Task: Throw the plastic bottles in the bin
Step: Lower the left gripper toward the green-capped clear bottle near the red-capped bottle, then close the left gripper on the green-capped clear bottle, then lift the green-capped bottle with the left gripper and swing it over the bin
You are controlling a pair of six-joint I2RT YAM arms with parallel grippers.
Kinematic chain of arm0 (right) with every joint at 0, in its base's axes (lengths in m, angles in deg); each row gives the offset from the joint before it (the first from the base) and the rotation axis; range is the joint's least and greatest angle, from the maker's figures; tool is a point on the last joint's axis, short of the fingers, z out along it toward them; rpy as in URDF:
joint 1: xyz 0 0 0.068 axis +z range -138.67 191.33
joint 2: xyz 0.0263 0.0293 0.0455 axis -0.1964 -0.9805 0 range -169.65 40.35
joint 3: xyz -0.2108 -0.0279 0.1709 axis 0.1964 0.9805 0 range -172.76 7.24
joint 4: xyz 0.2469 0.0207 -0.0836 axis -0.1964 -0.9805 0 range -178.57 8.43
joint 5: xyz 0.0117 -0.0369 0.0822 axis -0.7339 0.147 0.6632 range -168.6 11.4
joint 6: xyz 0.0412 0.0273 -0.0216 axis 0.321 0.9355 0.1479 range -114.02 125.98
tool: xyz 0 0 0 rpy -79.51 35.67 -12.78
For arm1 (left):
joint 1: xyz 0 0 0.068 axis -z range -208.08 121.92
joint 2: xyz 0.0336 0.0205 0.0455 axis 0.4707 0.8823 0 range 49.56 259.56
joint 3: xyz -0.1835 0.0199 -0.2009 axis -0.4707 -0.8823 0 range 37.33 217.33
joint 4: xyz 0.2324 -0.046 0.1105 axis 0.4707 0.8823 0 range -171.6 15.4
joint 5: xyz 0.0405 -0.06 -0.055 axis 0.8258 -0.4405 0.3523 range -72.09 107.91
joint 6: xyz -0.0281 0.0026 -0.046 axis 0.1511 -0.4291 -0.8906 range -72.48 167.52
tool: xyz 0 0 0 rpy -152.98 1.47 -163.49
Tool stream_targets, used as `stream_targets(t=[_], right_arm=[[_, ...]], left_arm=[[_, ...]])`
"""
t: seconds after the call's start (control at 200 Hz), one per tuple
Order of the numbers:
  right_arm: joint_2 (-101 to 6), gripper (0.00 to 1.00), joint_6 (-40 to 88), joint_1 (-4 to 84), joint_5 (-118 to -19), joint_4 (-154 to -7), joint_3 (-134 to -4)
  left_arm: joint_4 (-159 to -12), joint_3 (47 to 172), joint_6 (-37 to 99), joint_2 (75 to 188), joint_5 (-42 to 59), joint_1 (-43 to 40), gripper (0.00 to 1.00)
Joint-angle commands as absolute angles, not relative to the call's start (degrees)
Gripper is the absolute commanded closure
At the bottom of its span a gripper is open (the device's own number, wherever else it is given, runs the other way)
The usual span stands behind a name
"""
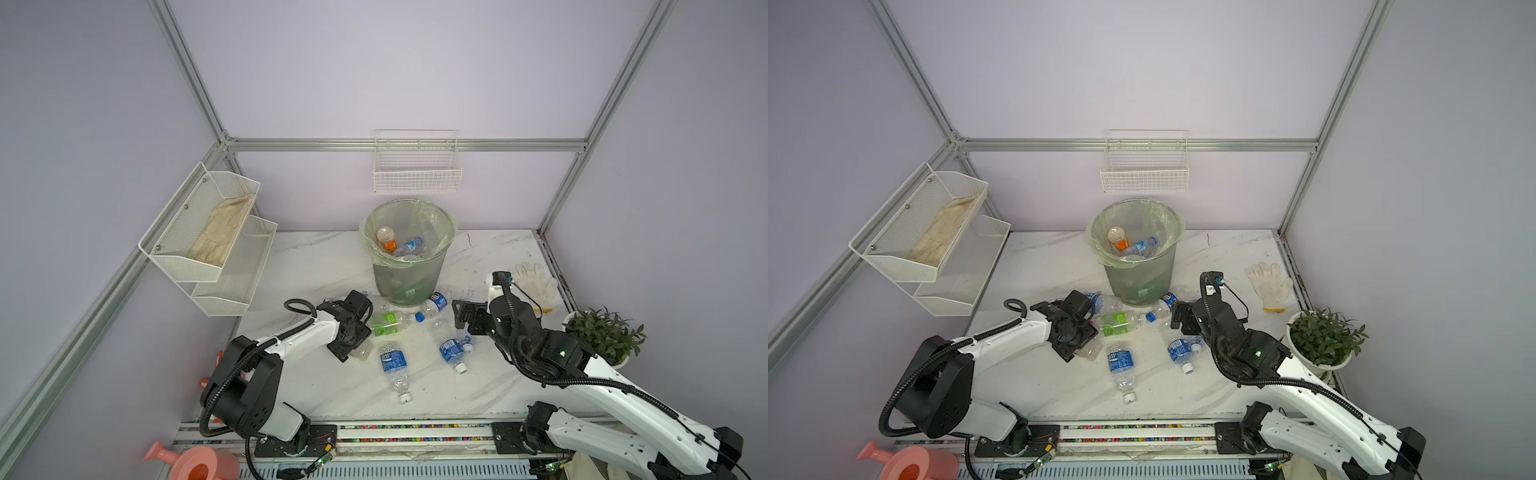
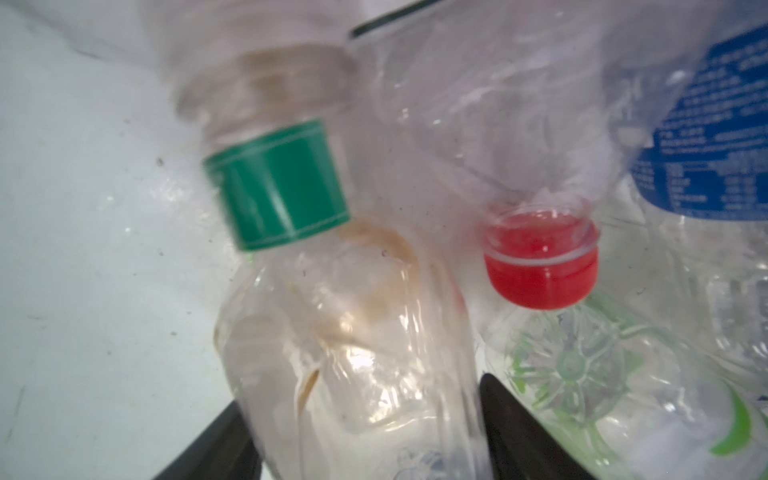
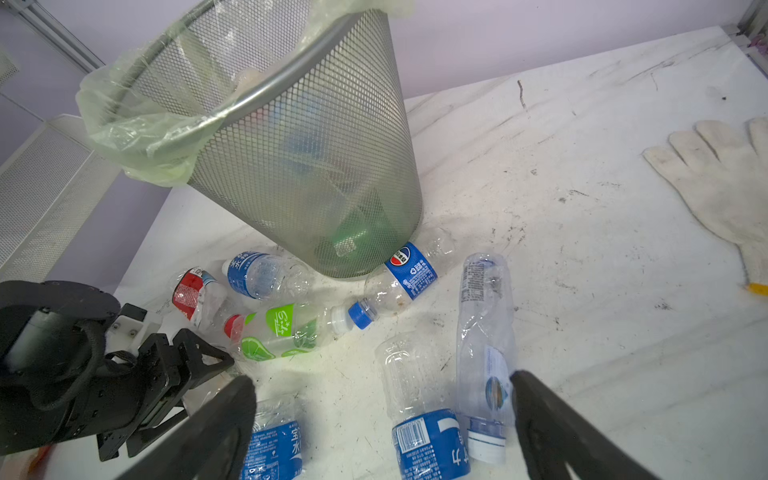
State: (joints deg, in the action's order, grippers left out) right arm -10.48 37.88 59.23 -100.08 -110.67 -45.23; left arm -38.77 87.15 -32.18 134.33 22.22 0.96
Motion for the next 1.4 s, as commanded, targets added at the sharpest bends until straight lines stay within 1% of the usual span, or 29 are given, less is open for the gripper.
stream_targets(t=[0.0,0.06,0.18,0.3,0.32,0.41,0.445,0.48,0.58,0.745,0.805,0.97,1.12,1.285,1.395], right_arm=[[-9.6,0.03,38.8,59.1,-99.8,-110.9,-44.9],[-9.6,0.03,39.0,59.1,-99.6,-110.8,-44.9],[-9.6,0.03,39.2,59.1,-99.2,-110.9,-44.9],[-9.4,0.03,39.2,59.1,-99.0,-110.8,-44.9],[-9.5,0.03,39.2,59.1,-99.0,-110.8,-45.0],[-9.6,0.03,39.2,59.1,-98.8,-110.7,-45.1],[-9.5,0.03,39.2,59.1,-98.8,-110.7,-45.1],[-9.6,0.03,39.3,59.1,-98.6,-110.5,-45.1],[-9.6,0.03,39.5,59.1,-97.9,-110.0,-44.5],[-9.2,0.03,40.3,59.1,-97.2,-109.3,-43.4],[-9.0,0.03,40.6,59.1,-96.8,-109.1,-43.2],[-8.4,0.03,41.3,59.1,-96.2,-108.7,-42.4],[-7.6,0.03,42.0,59.1,-95.6,-108.6,-41.5],[-6.6,0.03,42.6,59.1,-95.4,-108.6,-40.6],[-6.2,0.03,42.8,59.1,-95.5,-108.6,-40.2]], left_arm=[[-38.8,89.6,-31.2,132.5,22.3,0.6,0.37],[-38.0,89.9,-31.1,132.3,22.6,0.6,0.41],[-37.1,90.5,-30.2,131.4,22.9,0.7,0.54],[-35.0,91.5,-29.9,131.1,23.5,0.7,0.60],[-34.9,91.5,-29.8,129.0,23.6,0.6,0.61],[-33.9,91.6,-29.7,127.1,24.3,0.6,0.64],[-33.6,91.7,-29.4,126.3,24.7,0.7,0.67],[-33.4,91.8,-28.8,125.4,25.3,0.7,0.73],[-31.9,92.3,-28.6,122.6,26.8,0.6,0.83],[-31.5,92.9,-27.1,117.7,28.3,0.6,0.93],[-32.0,93.5,-25.2,116.2,28.4,0.6,0.95],[-34.3,94.5,-19.4,112.4,27.7,0.7,0.95],[-43.5,91.3,-12.3,106.1,23.3,0.7,0.94],[-55.2,84.8,-7.9,97.4,18.5,0.7,0.90],[-60.3,82.3,-6.0,92.7,17.2,0.7,0.90]])
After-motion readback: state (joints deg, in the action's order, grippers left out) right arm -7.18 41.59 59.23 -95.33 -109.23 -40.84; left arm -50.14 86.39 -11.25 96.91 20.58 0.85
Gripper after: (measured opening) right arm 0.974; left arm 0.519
